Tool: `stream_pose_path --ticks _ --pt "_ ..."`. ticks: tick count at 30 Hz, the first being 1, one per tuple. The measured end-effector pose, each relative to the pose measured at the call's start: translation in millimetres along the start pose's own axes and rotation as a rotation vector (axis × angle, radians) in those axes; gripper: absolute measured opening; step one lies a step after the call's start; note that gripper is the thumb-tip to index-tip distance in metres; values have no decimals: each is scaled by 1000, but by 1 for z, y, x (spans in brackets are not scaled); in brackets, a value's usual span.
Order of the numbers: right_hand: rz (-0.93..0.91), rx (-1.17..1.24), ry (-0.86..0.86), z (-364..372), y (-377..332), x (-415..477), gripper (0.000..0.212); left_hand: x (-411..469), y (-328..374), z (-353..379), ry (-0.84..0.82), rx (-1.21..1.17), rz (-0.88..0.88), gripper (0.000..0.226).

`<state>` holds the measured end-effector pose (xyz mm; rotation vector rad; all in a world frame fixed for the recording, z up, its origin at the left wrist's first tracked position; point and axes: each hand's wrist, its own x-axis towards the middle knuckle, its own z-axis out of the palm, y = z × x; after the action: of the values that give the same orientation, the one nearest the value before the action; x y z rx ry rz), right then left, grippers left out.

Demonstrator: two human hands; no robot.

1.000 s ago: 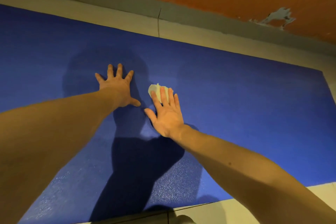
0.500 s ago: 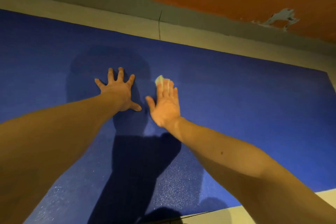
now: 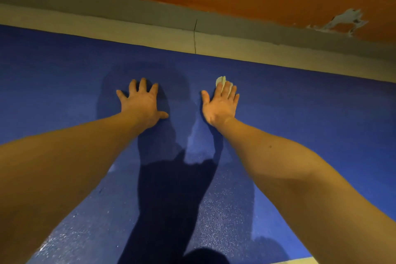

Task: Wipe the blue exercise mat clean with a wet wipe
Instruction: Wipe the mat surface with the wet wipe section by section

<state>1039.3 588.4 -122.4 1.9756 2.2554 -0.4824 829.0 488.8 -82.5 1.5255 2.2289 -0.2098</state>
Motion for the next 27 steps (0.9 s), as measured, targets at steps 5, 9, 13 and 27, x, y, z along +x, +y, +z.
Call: stream_pose_path --ticks 5,9,13,27 --pt "-352 -33 38 22 -19 -31 79 11 -5 1 -83 -30 -61 119" --pt "-377 -127 80 4 24 6 74 12 -7 2 -71 -17 -45 118" --pt "-11 -120 20 -15 43 39 80 12 -5 0 -91 -14 -57 118" --pt "-174 -114 16 -27 37 73 72 15 -4 2 -99 -8 -61 118"
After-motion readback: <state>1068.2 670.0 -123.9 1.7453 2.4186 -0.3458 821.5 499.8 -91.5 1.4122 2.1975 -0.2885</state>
